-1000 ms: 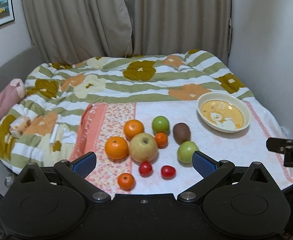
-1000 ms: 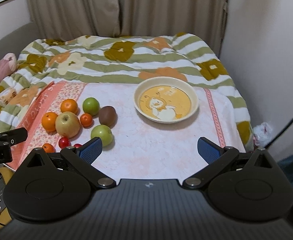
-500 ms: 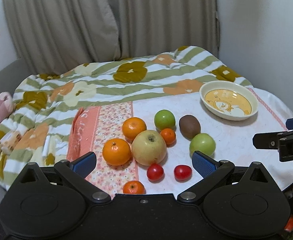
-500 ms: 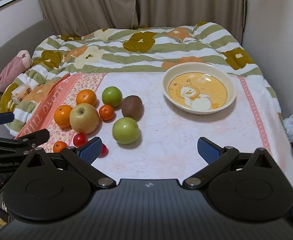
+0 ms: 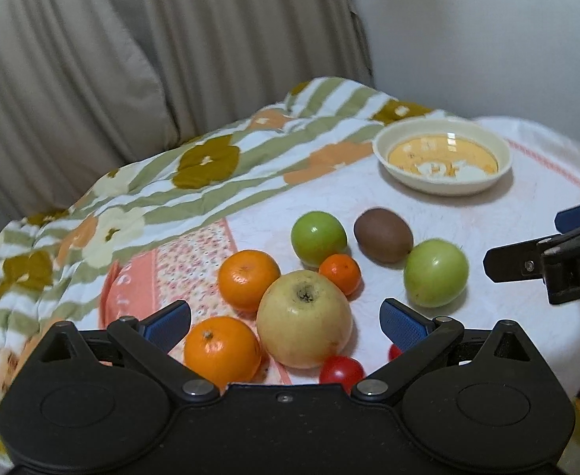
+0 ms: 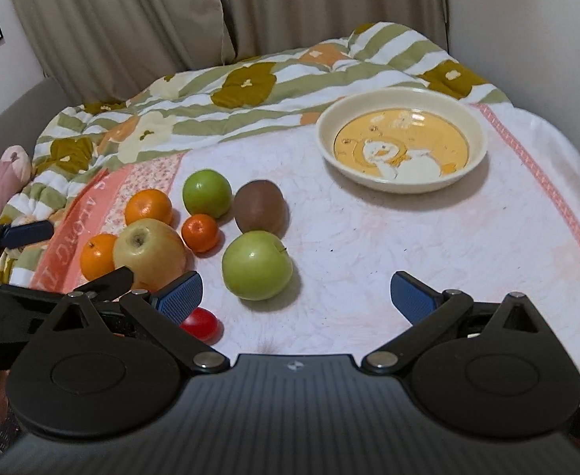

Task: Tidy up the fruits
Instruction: 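Close the left tool on the yellow apple while the right tool grasps the green apple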

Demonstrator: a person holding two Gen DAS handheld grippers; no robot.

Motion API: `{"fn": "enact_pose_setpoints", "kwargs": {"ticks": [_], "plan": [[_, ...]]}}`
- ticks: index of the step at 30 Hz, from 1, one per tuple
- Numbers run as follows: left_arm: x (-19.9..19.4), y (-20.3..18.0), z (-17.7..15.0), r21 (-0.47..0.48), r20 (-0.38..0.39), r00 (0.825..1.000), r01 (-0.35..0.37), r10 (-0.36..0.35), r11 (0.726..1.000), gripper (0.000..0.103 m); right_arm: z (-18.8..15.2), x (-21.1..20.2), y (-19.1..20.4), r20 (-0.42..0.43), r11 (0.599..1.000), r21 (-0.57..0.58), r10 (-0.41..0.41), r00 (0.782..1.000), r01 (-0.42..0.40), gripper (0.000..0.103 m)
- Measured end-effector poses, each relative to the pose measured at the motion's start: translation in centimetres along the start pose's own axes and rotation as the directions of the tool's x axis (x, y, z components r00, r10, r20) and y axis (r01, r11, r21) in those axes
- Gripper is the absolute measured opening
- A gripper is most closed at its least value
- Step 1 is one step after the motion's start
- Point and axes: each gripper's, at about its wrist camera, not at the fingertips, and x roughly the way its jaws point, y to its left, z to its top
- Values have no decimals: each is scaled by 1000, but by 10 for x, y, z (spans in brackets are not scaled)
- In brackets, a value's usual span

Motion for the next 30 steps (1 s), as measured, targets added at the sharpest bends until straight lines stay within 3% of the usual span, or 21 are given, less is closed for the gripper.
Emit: {"fn": "enact_pose_setpoints", "kwargs": {"ticks": [9,12,21,24,30], "plan": [[38,-8,-1,146,-26,999,35,-31,989,102,-3,32,5,-16,998,65,6,1000,-5,103],[48,-10,-3,178,-47,998,48,-40,983,94,-3,41,6,-21,997,75,8,1000,-6,103],[62,-10,-7,196,-103,993,73,-54,978,87,1,61,13,-41,993,110,49,998,-44,103],[61,-9,-10,198,-101,993,87,-67,976,79,2,65,17,-47,992,111,59,997,-54,103],[62,-7,-9,181,-99,992,95,-78,979,78,3,73,21,-61,992,118,61,996,-53,94]]}}
